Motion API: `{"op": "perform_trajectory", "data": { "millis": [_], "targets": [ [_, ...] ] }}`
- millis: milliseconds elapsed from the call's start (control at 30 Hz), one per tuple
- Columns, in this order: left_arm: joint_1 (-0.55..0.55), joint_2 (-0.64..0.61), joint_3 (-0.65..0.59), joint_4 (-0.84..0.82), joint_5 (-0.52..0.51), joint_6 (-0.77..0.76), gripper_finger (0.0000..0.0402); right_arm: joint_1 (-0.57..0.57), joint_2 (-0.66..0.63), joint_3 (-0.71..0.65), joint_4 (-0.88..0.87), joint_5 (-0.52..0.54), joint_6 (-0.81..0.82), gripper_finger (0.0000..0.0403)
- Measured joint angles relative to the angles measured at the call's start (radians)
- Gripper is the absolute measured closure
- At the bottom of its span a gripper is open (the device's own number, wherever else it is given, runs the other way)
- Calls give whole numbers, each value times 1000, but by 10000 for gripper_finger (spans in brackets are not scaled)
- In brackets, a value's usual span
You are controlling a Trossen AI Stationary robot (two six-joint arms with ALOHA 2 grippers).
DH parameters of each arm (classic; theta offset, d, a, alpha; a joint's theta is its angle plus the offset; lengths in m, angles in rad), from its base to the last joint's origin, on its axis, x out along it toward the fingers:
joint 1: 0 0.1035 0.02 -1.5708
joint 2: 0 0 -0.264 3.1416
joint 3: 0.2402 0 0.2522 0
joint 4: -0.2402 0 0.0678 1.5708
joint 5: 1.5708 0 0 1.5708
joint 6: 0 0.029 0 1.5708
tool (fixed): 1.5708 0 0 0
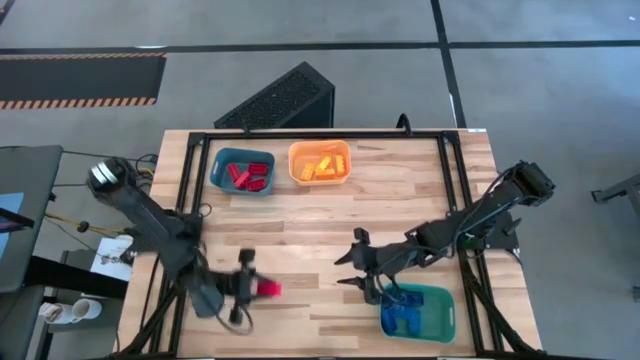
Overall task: Sort & place blocks by color
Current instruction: Put the red game piece into the blue bin
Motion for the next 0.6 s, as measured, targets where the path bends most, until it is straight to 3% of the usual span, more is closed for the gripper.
{"op": "perform_trajectory", "data": {
  "millis": [167,333,467,600],
  "targets": [
    [197,-292,-223,170,10,179,298,-14,0,0,20,0,-46,165],
    [531,-527,-454,319,-55,157,298,-19,0,0,21,-1,-68,165],
    [791,-644,-547,359,33,108,298,-20,0,0,20,-1,-72,165],
    [980,-675,-580,347,106,11,298,-20,0,0,20,-1,-73,165]
  ]
}}
